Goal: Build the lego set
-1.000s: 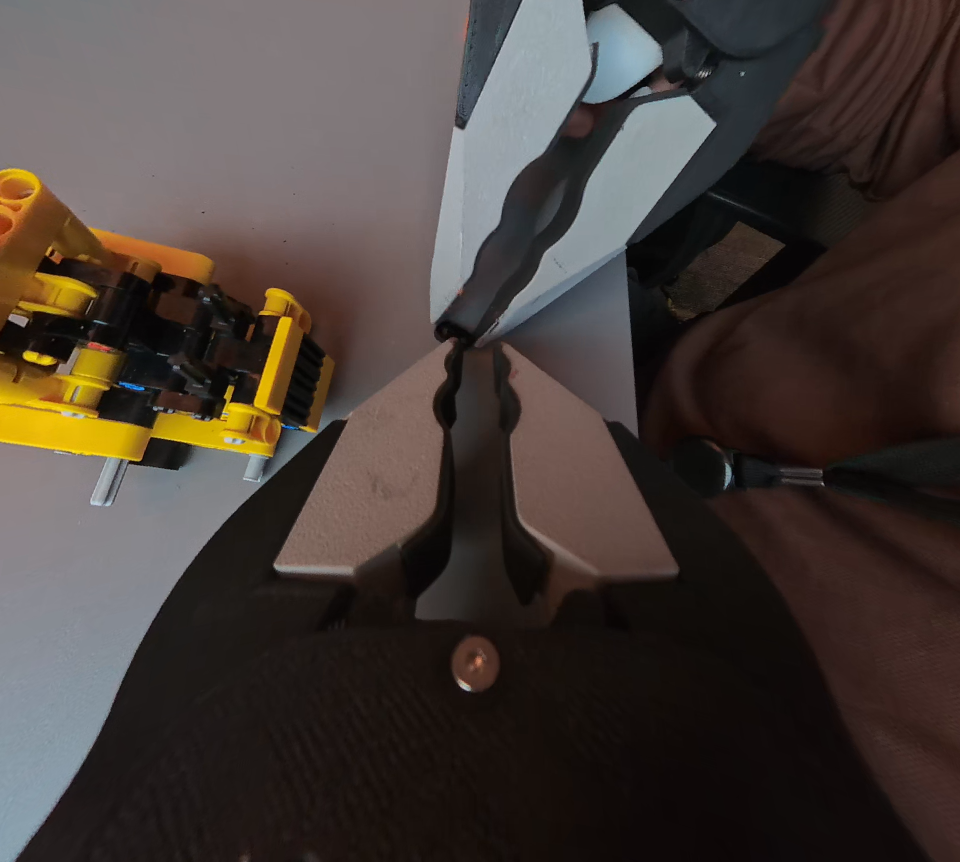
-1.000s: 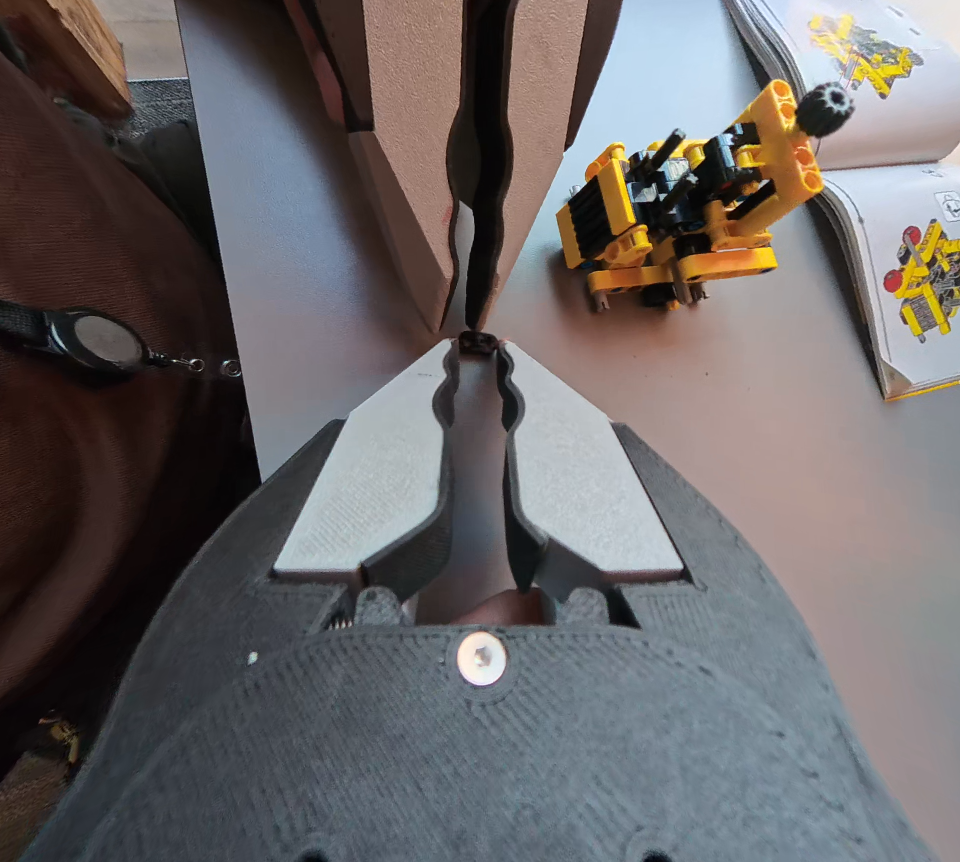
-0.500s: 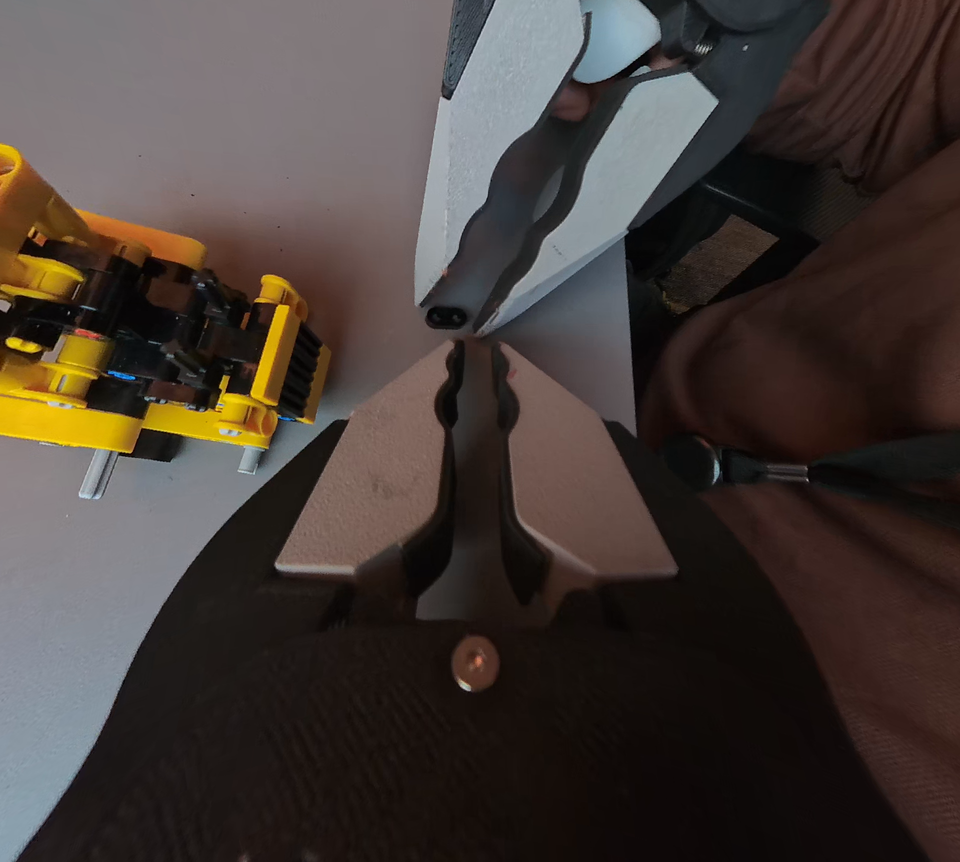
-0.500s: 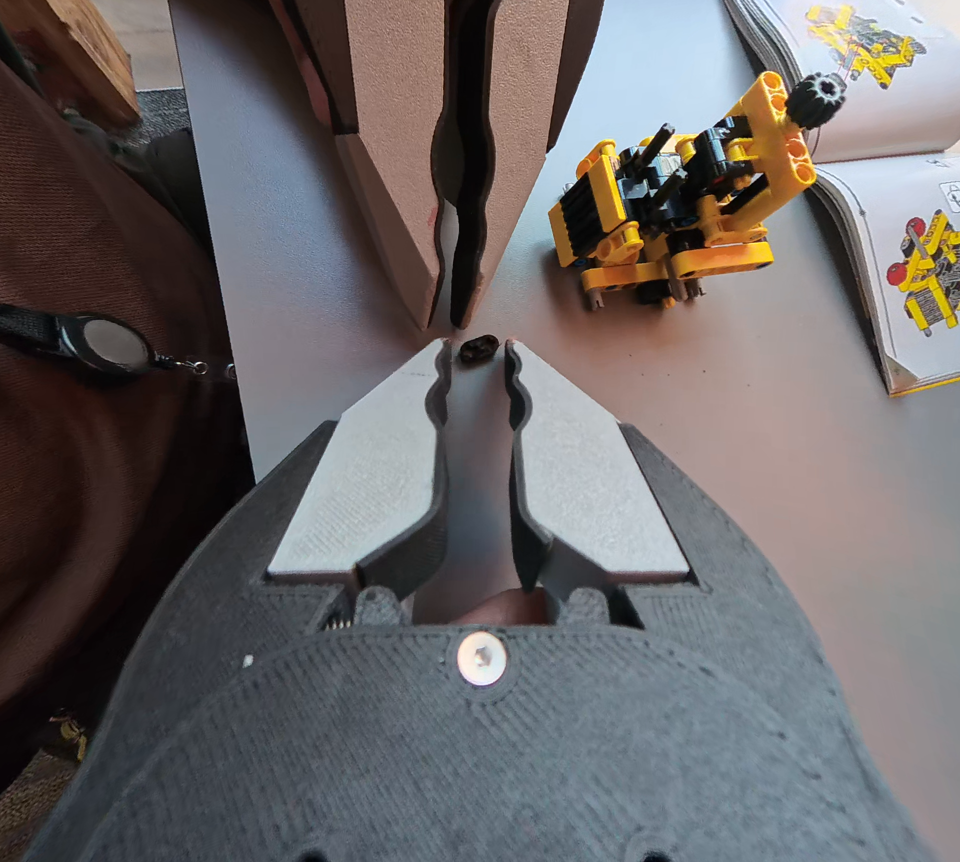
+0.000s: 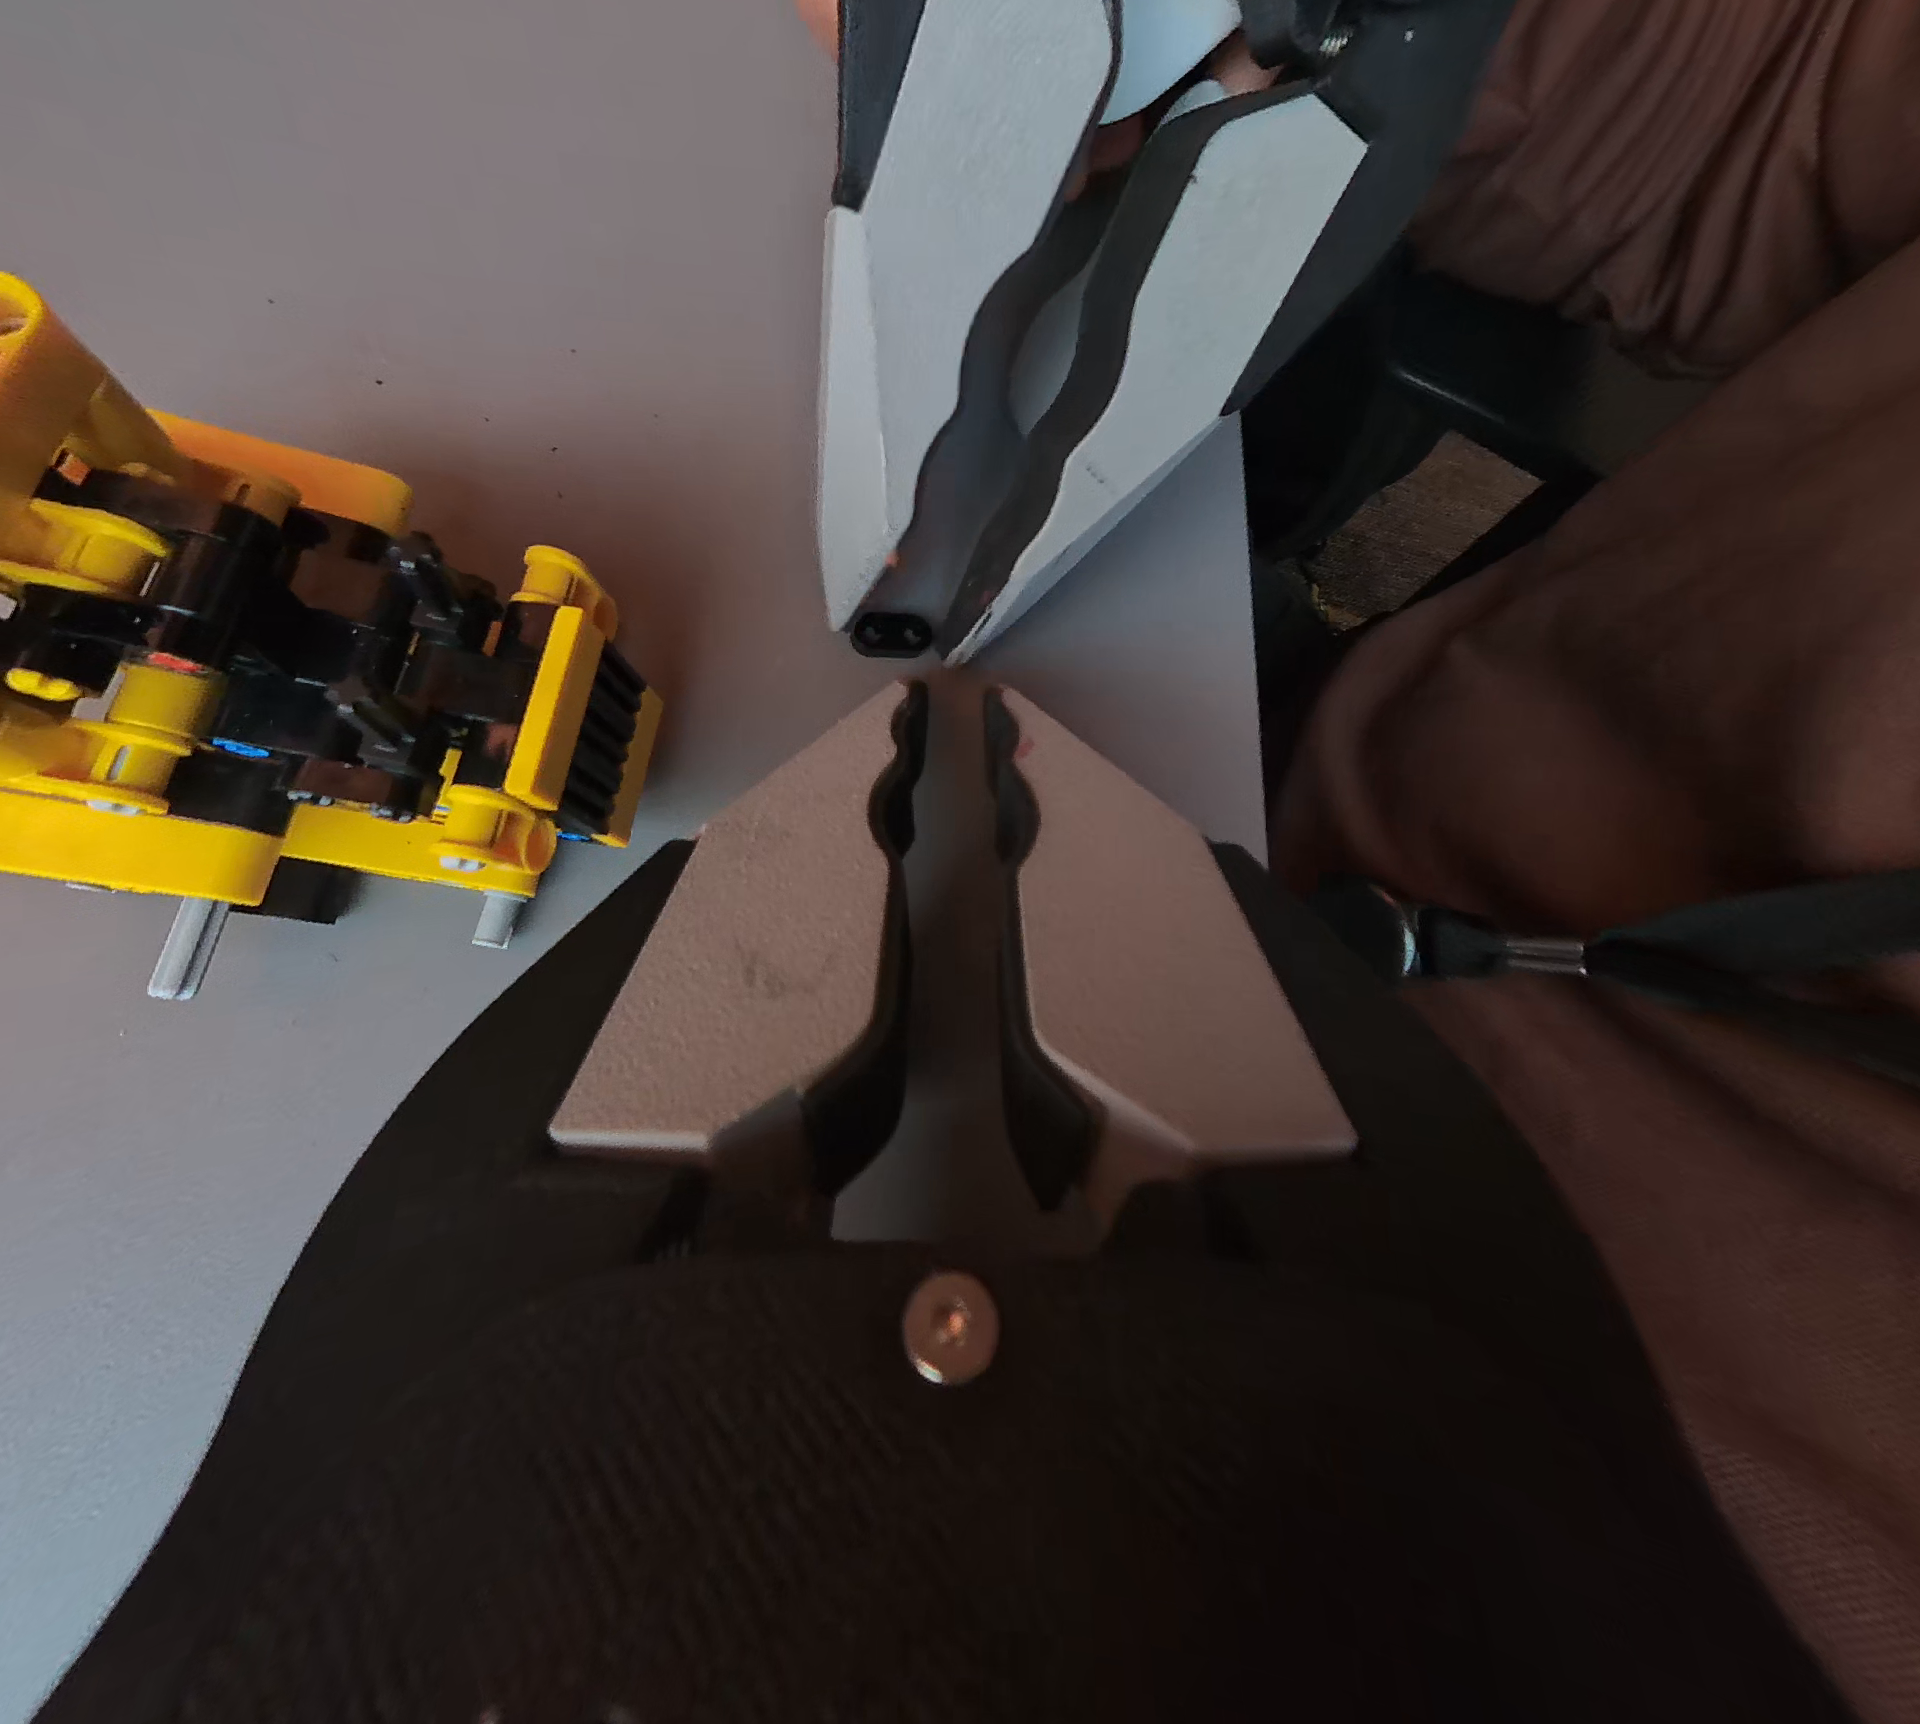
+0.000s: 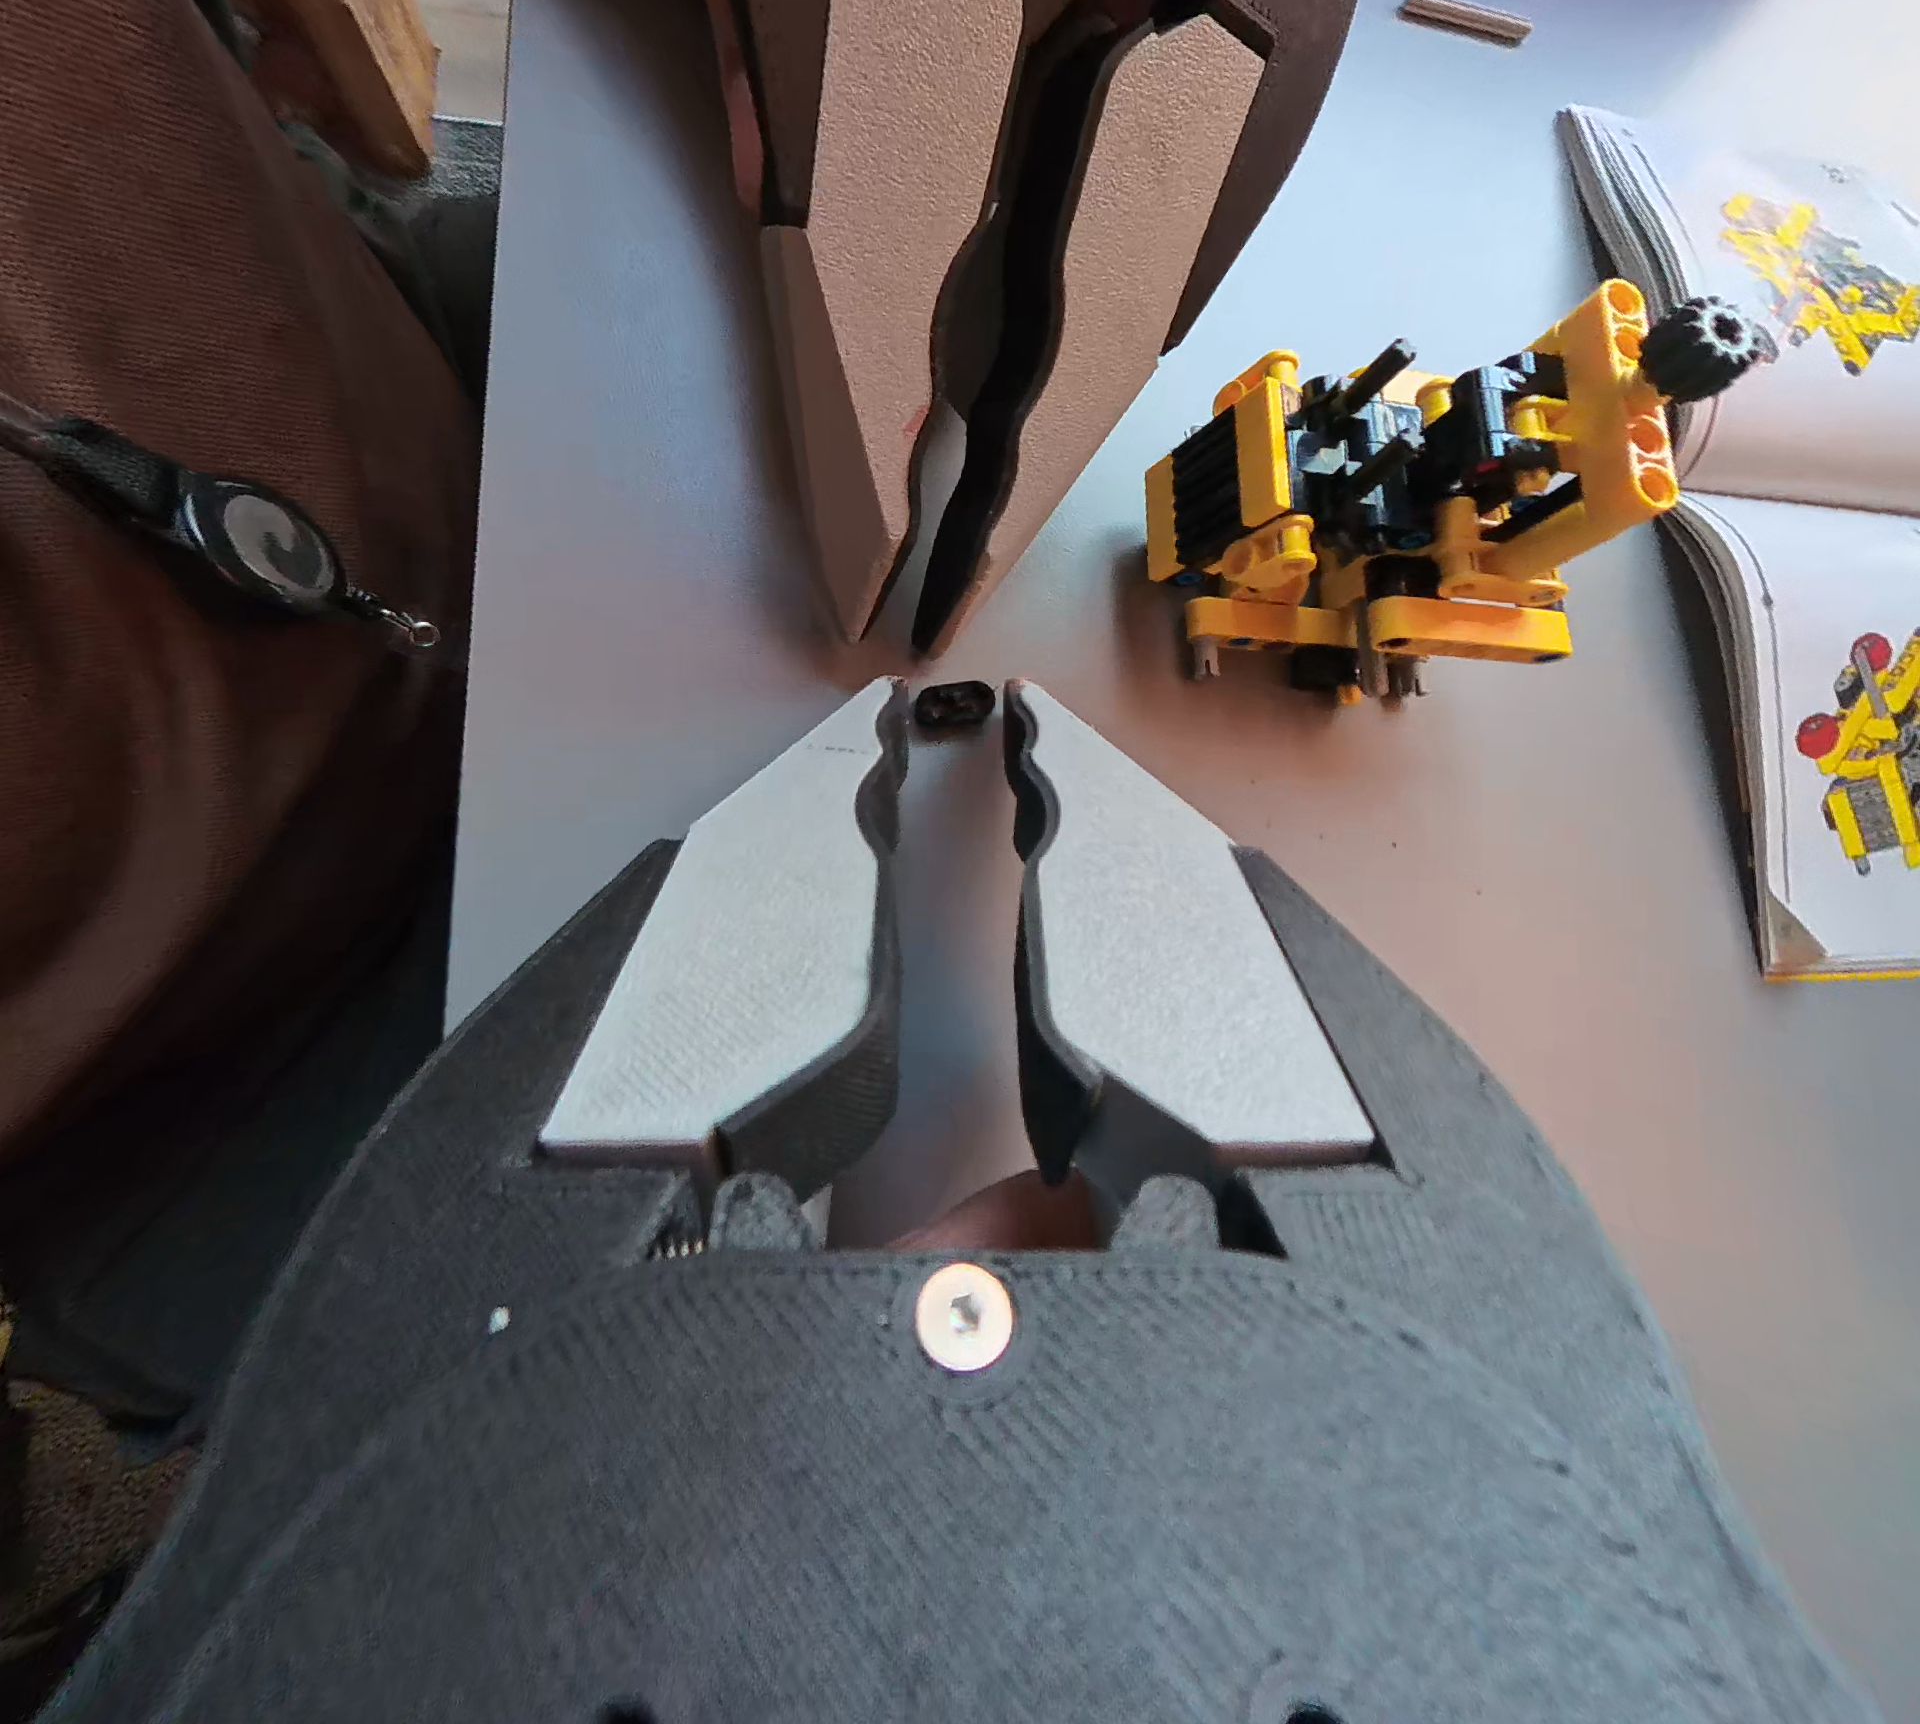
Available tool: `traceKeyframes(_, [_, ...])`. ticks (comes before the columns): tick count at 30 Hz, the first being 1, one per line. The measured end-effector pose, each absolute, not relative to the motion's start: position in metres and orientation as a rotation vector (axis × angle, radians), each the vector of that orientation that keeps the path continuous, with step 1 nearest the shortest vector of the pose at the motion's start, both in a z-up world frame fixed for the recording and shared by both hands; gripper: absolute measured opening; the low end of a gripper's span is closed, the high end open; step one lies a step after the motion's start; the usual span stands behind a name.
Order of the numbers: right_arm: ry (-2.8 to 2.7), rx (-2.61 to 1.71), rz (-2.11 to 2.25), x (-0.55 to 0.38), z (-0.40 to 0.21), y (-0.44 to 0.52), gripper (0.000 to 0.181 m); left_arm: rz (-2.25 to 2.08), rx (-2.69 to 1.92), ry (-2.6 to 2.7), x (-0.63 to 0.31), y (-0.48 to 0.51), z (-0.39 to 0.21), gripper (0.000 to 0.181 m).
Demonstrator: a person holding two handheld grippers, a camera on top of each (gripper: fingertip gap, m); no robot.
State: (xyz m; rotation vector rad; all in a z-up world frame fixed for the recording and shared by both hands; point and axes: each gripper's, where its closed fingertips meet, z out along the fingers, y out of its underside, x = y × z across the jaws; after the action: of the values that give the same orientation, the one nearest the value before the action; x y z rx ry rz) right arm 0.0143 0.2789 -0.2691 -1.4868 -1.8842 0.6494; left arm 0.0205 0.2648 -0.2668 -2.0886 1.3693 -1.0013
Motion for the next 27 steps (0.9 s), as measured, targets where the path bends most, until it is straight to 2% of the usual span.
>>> traceKeyframes(8, [-1.879,-1.477,0.690,0.015,-0.267,0.286,0.012,-1.038,-2.075,1.364,0.017,0.263,-0.263,0.008])
traceKeyframes(18, [-1.495,-1.418,1.010,-0.003,-0.211,0.331,0.011,-1.058,-1.997,1.123,-0.023,0.300,-0.238,0.007])
traceKeyframes(27, [-1.570,-1.491,0.976,-0.014,-0.225,0.339,0.011,-1.069,-1.980,0.959,-0.030,0.324,-0.229,0.004])
